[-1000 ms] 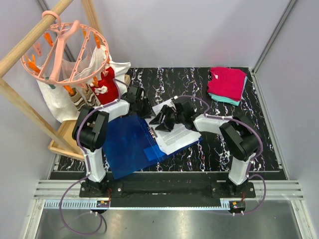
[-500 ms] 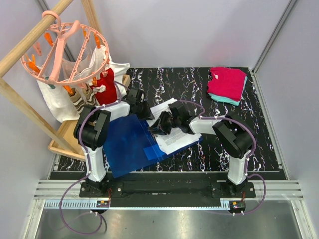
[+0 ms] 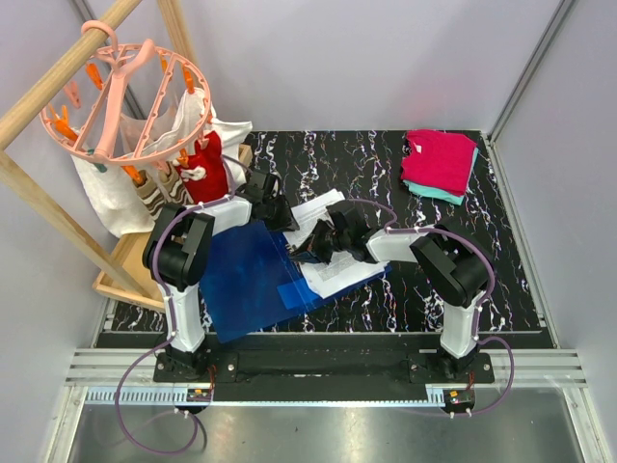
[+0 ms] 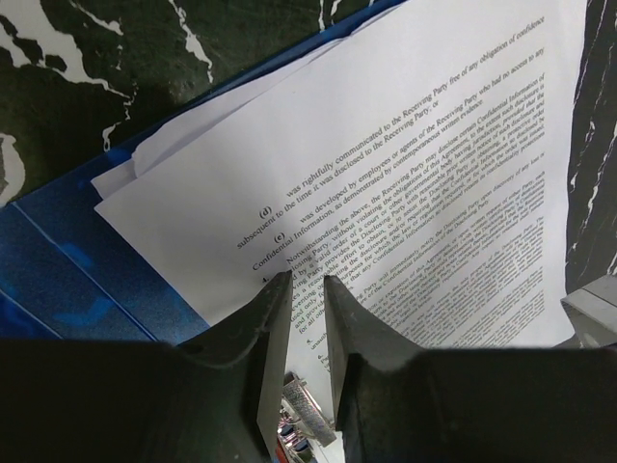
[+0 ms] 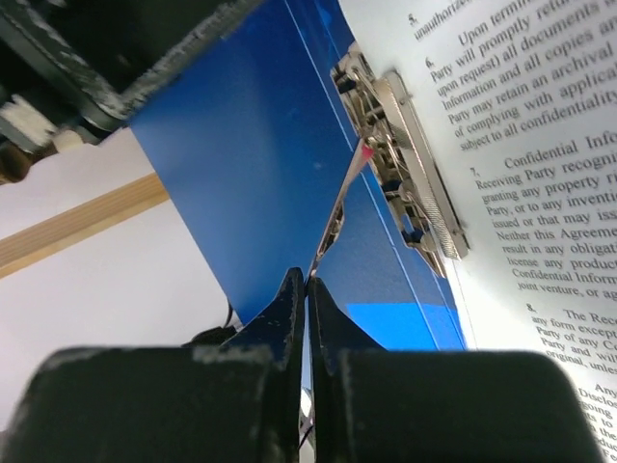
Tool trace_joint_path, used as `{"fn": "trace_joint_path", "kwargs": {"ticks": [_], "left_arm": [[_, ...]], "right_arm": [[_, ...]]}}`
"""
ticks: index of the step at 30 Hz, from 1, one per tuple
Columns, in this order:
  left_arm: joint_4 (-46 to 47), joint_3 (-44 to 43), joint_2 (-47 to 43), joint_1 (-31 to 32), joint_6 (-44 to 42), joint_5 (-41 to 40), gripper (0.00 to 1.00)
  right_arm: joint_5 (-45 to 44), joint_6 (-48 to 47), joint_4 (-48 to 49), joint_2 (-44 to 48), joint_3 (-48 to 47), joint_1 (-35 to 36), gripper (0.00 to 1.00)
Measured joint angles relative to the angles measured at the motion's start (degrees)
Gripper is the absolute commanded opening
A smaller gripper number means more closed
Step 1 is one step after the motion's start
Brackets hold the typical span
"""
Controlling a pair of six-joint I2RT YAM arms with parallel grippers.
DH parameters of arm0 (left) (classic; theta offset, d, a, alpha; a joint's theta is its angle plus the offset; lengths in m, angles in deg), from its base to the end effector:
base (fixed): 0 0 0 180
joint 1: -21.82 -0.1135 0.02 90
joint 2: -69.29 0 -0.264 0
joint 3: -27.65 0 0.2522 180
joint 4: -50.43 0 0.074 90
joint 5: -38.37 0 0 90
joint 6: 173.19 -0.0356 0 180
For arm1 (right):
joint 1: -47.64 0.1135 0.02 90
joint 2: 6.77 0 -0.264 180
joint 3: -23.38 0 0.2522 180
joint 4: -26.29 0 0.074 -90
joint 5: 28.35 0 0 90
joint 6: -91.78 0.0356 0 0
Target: Put the files into the folder
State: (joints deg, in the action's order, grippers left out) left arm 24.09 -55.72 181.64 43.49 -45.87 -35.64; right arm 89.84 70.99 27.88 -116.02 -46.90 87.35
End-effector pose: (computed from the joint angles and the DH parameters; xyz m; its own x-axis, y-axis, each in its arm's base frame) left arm 0.3705 -0.1578 0.1465 -0.9113 -0.2650 -0.3152 -0.0652 0.8485 -0.5251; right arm 0.2869 0.2601 0.1402 -0.9622 0.2720 -0.0139 0.1342 0.5182 0.8447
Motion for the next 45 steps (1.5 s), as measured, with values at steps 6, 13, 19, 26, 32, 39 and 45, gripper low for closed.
{"fn": "trace_joint_path", "kwargs": {"ticks": [6,13,19,26,32,39,45], "left_arm": [[-0.07,-0.22,-0.55,0.48,-4.17,-0.87,0.38],[-7.50,-4.44,-2.78,1.40,-7.82,-0.66,0.55],[-11.32,-1.11,-12.94,1.97,-4.70,-3.85,0.50],[-11.80,7.45,-17.11,1.99,1.03,-8.17,0.35],[-11.65,8.44,-14.12,2.82,5.03,-12.00,0.34],[-10.23,8.39,-11.28,5.01,7.61,-13.64,0.28],[-9.94,7.98,-9.66,5.33,8.90,-15.54,0.07]], "right_arm": [[-0.04,-5.07,-2.16,-0.33,0.17,0.28,0.00],[-0.52,-9.51,-3.23,-0.52,0.33,0.31,0.00],[-0.70,-11.02,-3.21,-0.52,0.39,0.31,0.00],[-0.66,-11.58,-3.17,-0.52,0.39,0.31,0.00],[-0.61,-12.00,-3.17,-0.52,0.39,0.31,0.00],[-0.59,-12.00,-3.17,-0.52,0.39,0.31,0.00],[-0.74,-12.07,-3.08,-0.52,0.39,0.31,0.00]]}}
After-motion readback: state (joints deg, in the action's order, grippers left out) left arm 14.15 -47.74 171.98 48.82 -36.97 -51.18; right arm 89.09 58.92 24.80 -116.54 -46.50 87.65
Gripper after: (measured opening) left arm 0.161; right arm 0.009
